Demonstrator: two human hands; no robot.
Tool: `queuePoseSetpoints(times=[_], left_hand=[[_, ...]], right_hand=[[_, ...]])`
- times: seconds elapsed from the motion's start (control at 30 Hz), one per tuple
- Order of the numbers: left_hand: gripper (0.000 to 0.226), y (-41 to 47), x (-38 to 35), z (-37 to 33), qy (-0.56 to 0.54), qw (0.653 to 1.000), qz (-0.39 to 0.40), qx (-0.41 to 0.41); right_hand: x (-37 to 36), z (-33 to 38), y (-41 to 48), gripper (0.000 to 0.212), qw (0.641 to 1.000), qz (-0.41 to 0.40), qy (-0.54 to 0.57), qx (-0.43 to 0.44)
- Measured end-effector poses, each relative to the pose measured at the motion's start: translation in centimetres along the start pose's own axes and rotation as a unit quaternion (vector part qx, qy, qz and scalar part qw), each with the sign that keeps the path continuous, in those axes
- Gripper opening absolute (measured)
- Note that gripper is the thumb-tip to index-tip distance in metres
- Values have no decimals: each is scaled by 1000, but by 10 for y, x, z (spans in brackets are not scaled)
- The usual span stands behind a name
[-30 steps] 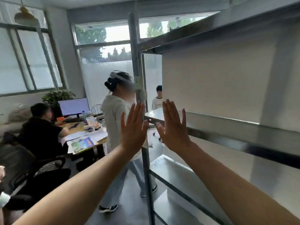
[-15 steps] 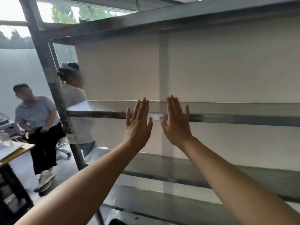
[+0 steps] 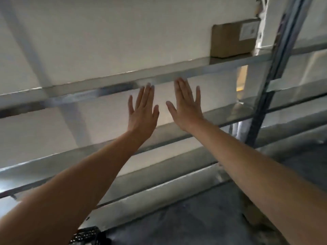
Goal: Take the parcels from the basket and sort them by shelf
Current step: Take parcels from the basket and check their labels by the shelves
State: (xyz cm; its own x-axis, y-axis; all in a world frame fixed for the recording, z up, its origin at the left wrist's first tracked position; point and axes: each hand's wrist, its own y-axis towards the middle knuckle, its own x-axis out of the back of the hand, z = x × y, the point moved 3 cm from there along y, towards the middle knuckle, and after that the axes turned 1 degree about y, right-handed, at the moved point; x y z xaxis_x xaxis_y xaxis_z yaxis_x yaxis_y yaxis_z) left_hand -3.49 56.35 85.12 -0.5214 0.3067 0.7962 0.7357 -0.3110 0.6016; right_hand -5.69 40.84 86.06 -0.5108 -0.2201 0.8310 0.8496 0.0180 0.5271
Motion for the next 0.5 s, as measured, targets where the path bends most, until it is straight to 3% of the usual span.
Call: queuePoseSetpoints(times=[0.27,0.5], left_hand=[[60,5,-82,-218,-87,982,68,-154],[62,-2,-140,-345,-155,943,111,-273]], right_hand=[[57,-204,-105,73,982,-1,-78,-170],[79,-322,-195,74,938,15,-139,-317]])
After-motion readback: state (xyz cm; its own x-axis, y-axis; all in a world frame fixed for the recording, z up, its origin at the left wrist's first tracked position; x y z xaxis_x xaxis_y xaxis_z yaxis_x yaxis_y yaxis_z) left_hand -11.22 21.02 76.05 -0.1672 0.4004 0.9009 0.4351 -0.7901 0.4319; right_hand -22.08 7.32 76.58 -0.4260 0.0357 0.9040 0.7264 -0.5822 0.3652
